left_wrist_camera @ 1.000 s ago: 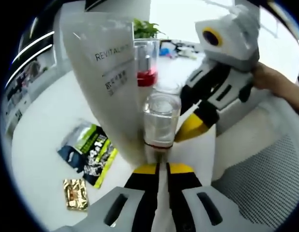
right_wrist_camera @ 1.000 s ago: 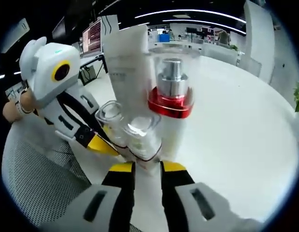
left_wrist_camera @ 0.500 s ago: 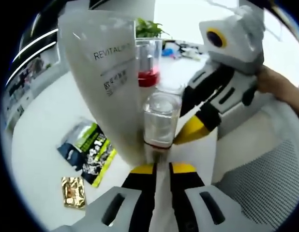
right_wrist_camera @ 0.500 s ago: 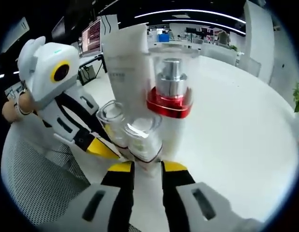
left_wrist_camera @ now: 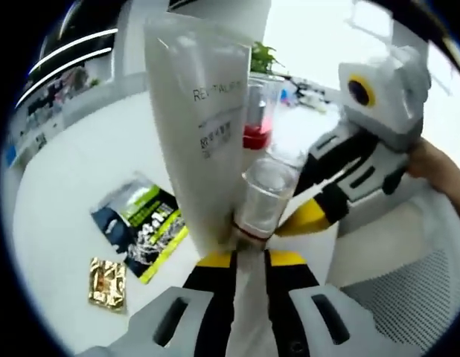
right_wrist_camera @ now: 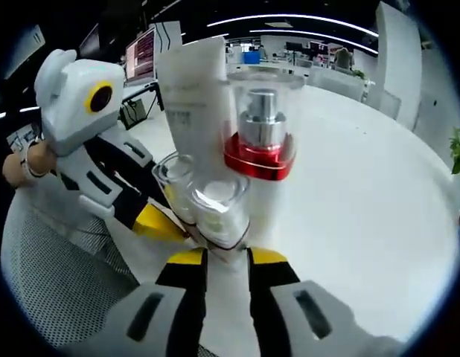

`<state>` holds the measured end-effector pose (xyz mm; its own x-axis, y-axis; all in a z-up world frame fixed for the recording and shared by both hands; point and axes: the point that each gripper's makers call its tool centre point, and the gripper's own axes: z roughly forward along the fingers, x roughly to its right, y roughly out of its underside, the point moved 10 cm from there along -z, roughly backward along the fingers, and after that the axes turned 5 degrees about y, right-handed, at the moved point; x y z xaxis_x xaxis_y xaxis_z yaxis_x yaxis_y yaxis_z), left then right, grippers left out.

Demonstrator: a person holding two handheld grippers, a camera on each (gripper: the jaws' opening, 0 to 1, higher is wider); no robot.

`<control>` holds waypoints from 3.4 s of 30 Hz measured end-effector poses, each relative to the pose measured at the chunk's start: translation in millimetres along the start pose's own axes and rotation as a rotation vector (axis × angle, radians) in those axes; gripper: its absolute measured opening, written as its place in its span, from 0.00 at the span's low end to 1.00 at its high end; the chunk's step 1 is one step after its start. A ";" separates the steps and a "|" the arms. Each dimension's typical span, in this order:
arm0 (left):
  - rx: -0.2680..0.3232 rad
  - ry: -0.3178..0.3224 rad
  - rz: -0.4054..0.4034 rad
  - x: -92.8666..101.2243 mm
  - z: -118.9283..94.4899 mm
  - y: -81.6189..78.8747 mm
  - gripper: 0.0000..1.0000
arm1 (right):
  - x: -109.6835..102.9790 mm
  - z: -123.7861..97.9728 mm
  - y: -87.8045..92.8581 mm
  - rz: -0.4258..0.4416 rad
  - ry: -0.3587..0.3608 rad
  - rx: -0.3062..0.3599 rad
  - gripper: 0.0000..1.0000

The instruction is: Arrange the skincare products in the storage area until every visible bottle or jar stands upright without overlapping.

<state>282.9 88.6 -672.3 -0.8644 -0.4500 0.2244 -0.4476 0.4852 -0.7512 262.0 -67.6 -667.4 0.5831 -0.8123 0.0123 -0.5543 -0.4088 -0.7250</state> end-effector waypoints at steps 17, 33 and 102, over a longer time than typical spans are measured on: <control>-0.035 0.012 -0.002 0.9 3.2 3.7 0.07 | 1.5 0.6 -1.2 0.026 -0.010 0.013 0.25; -0.059 0.034 0.012 2.9 3.8 4.1 0.04 | 4.1 0.3 0.6 0.015 0.008 -0.002 0.22; -0.040 -0.048 0.032 -12.4 -17.4 8.0 0.17 | 6.6 -4.6 2.6 -0.016 0.042 0.020 0.39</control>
<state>286.0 111.1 -670.4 -0.8668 -0.4689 0.1696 -0.4294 0.5288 -0.7321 261.7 -75.9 -666.0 0.5662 -0.8226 0.0525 -0.5328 -0.4139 -0.7381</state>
